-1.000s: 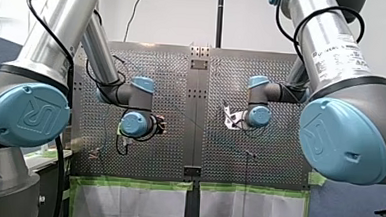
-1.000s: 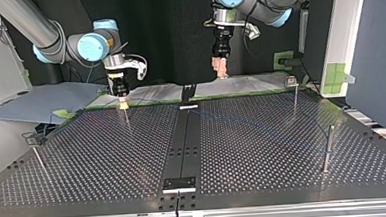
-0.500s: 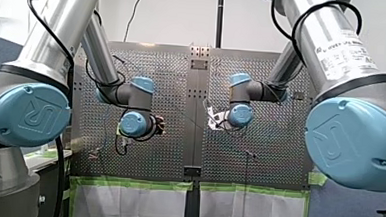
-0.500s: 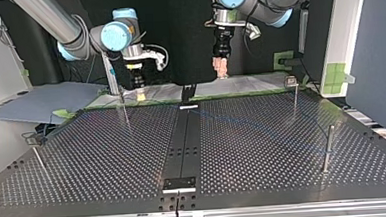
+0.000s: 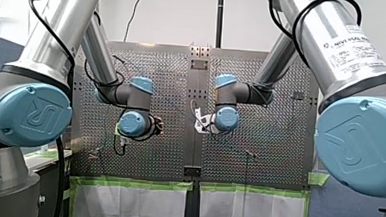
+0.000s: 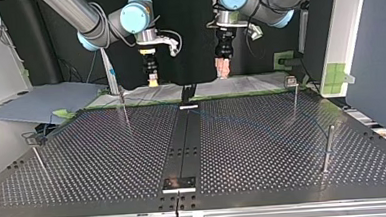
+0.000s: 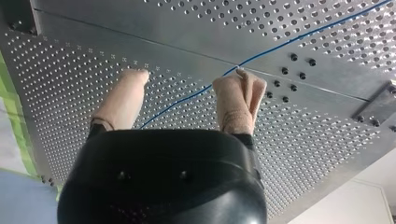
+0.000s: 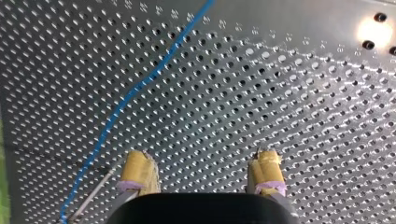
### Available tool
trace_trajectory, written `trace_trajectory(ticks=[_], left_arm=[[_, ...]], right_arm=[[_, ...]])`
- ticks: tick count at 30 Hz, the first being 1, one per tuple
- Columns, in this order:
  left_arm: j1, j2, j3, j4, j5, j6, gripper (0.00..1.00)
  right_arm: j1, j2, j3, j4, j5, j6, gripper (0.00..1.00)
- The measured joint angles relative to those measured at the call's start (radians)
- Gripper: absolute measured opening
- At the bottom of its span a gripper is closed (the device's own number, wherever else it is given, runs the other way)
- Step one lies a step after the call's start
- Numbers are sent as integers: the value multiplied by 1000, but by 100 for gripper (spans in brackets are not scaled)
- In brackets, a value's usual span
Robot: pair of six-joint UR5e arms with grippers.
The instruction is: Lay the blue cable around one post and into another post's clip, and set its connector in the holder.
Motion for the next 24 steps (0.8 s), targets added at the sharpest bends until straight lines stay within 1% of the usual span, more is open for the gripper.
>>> trace_trajectory(ticks=[3, 6, 9, 13, 17, 18, 20, 24], left_arm=[[1, 0, 0, -1, 0, 0, 100], [1, 0, 0, -2, -1, 0, 100], [1, 0, 0, -2, -4, 2, 100], [2, 0, -4, -1, -17, 8, 100], [4, 0, -17, 20, -36, 15, 100], [4, 0, -20, 27, -38, 16, 100], [6, 0, -25, 39, -40, 17, 100], [11, 0, -28, 43, -41, 21, 100]], right_arm=[[26, 0, 11, -25, 24, 5, 99], [51, 2, 15, -42, 34, 4, 99], [78, 3, 18, -46, 34, 3, 99], [116, 3, 30, -48, 33, 8, 99], [154, 4, 44, -50, 32, 10, 99], [166, 5, 48, -49, 32, 10, 99], [182, 5, 54, -49, 33, 10, 99], [219, 5, 73, -58, 35, 11, 99]])
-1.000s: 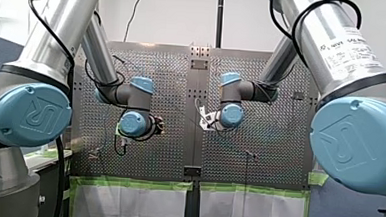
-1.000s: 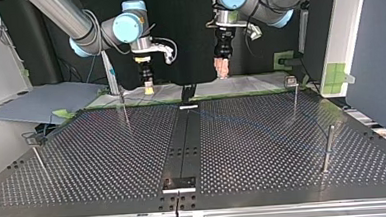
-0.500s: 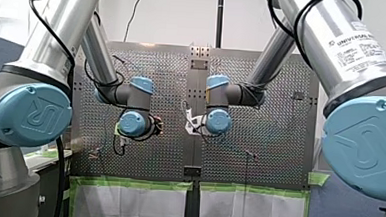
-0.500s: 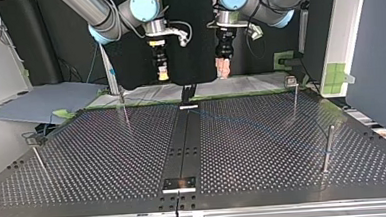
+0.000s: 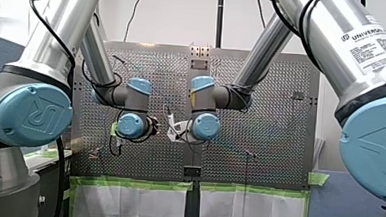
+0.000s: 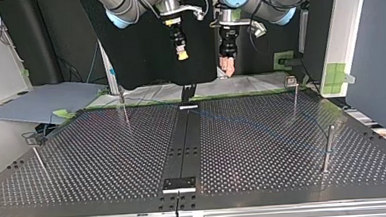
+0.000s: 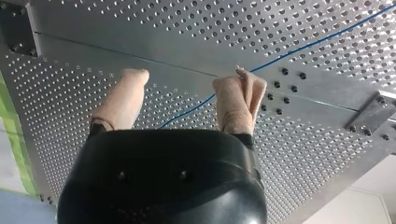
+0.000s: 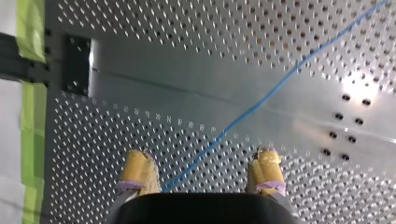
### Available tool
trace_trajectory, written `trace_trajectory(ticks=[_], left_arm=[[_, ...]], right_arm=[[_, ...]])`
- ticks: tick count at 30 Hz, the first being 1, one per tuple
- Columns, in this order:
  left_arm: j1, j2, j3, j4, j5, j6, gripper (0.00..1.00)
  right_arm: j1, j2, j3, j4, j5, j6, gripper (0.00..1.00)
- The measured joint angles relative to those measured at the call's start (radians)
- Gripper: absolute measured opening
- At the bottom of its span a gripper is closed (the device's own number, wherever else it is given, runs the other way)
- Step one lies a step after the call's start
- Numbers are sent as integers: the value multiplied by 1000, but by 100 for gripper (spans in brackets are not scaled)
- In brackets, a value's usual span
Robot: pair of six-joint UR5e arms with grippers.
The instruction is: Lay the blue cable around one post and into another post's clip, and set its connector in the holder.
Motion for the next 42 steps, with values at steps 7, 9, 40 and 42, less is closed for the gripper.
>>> trace_trajectory(ticks=[7, 9, 40, 42], left_arm=[[6, 0, -1, -6, 1, 1, 100], [8, 0, -1, -13, 1, 0, 100], [20, 0, -92, 25, 46, 10, 100], [16, 0, -98, 42, 48, 13, 100]], right_arm=[[58, 1, 20, -28, -1, 13, 99], [76, 1, 22, -28, 0, 13, 99], [-107, 0, 100, -154, -219, -6, 99], [-113, 0, 100, -158, -236, -7, 99]])
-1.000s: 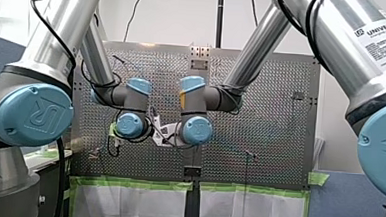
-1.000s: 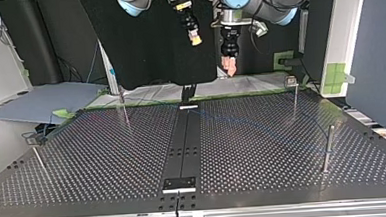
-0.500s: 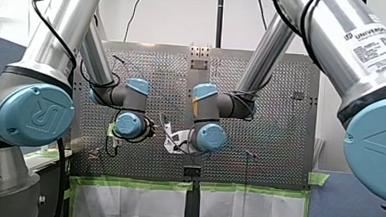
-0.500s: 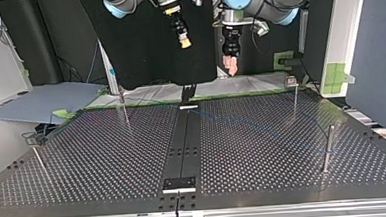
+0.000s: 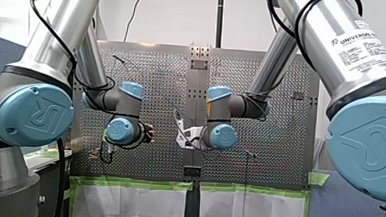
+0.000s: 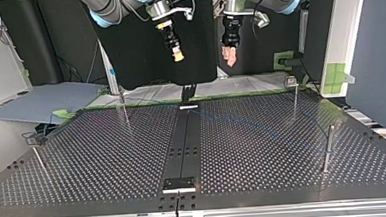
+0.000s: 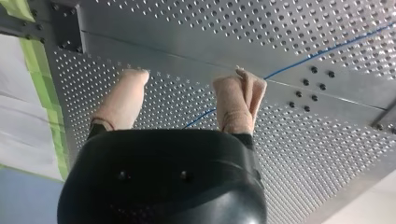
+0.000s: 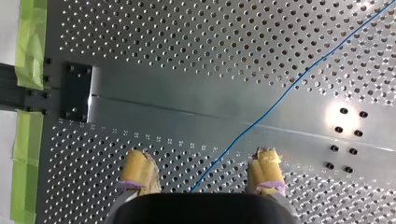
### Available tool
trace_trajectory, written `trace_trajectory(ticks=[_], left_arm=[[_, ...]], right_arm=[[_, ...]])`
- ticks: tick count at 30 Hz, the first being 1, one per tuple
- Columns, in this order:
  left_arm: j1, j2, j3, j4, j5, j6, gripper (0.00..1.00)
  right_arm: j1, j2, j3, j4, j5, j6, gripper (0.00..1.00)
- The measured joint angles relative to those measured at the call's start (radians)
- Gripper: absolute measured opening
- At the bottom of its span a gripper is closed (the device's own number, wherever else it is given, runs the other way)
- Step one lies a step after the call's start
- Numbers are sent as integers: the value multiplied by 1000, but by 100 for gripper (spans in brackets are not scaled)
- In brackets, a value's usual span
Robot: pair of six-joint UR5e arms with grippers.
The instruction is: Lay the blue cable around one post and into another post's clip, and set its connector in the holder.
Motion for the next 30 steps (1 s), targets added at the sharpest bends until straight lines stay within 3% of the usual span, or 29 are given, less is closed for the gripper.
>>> trace_trajectory(ticks=[8, 17, 30], left_arm=[[-25, 0, -4, 72, -1, 27, 100], [-41, 0, -4, 151, -3, -36, 100], [-43, 0, -4, 129, -42, -28, 100]], right_arm=[[-4, 0, 0, -2, -37, -9, 99], [-4, 1, 0, 6, -52, -12, 99], [-8, 2, 1, 7, -52, -12, 99]])
